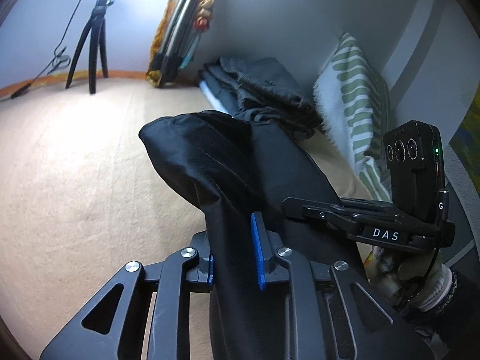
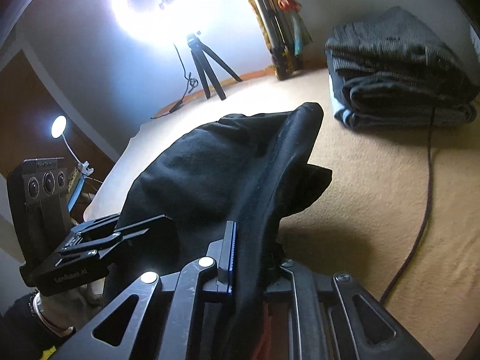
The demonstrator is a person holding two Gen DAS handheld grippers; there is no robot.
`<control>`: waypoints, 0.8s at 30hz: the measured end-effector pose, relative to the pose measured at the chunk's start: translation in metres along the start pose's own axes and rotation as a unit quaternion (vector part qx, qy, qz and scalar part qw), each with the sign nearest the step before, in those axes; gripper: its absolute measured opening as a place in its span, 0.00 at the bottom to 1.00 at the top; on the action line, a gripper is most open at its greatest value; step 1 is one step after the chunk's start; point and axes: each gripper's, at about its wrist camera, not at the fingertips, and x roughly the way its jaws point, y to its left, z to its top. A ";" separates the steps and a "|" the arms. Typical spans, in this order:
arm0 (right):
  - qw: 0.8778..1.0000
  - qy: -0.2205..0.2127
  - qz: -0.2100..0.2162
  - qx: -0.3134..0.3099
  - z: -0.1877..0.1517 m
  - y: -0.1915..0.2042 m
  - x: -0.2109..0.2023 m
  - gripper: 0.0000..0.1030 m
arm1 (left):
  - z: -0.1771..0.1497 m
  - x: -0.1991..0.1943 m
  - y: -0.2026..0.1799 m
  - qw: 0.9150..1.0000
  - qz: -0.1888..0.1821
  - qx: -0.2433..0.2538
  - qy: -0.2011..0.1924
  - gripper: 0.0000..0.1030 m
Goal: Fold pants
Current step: 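Lift the folded trousers with both grippers and carry them to the clothes stack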
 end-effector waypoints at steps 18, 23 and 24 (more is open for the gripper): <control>0.994 -0.096 -0.020 -0.045 0.041 0.009 -0.066 0.08 | 0.054 -0.008 -0.044 0.995 -0.023 0.069 -0.062 0.17; 0.992 -0.116 -0.029 -0.037 0.056 -0.006 -0.082 0.08 | 0.076 0.004 -0.060 0.993 -0.032 0.091 -0.069 0.17; 0.992 -0.119 -0.032 -0.037 0.058 -0.009 -0.086 0.08 | 0.081 0.008 -0.064 0.992 -0.033 0.097 -0.071 0.17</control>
